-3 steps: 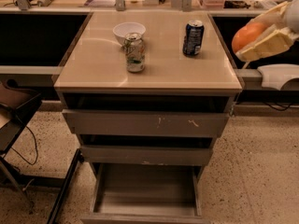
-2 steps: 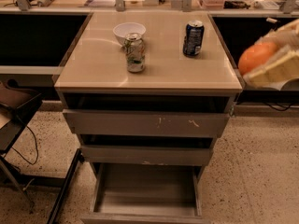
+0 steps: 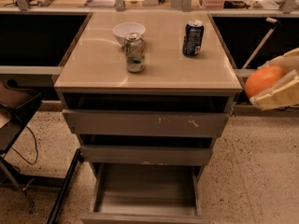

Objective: Place orange into bottom drawer

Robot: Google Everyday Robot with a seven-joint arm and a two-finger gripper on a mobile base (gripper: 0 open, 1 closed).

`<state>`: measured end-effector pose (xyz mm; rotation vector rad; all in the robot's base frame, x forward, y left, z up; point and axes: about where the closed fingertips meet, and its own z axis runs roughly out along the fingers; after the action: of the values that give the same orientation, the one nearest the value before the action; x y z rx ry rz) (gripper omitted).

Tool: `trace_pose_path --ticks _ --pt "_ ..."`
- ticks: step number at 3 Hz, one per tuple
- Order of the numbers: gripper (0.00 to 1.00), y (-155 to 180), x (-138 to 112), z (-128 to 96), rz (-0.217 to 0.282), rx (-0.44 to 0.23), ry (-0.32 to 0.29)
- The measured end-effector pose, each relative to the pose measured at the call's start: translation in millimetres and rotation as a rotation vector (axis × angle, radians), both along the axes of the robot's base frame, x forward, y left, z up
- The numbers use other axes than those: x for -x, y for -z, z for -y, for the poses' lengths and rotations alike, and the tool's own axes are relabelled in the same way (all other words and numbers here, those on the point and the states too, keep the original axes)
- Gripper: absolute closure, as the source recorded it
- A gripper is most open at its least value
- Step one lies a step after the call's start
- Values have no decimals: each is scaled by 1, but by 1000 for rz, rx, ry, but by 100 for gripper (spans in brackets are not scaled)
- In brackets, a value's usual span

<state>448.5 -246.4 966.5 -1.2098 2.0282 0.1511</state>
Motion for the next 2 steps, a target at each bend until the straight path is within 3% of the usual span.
trace_pose_path --ticks 1,2 --pt "100 -18 24 -42 106 -4 -42" --pt "100 10 48 -55 175 21 7"
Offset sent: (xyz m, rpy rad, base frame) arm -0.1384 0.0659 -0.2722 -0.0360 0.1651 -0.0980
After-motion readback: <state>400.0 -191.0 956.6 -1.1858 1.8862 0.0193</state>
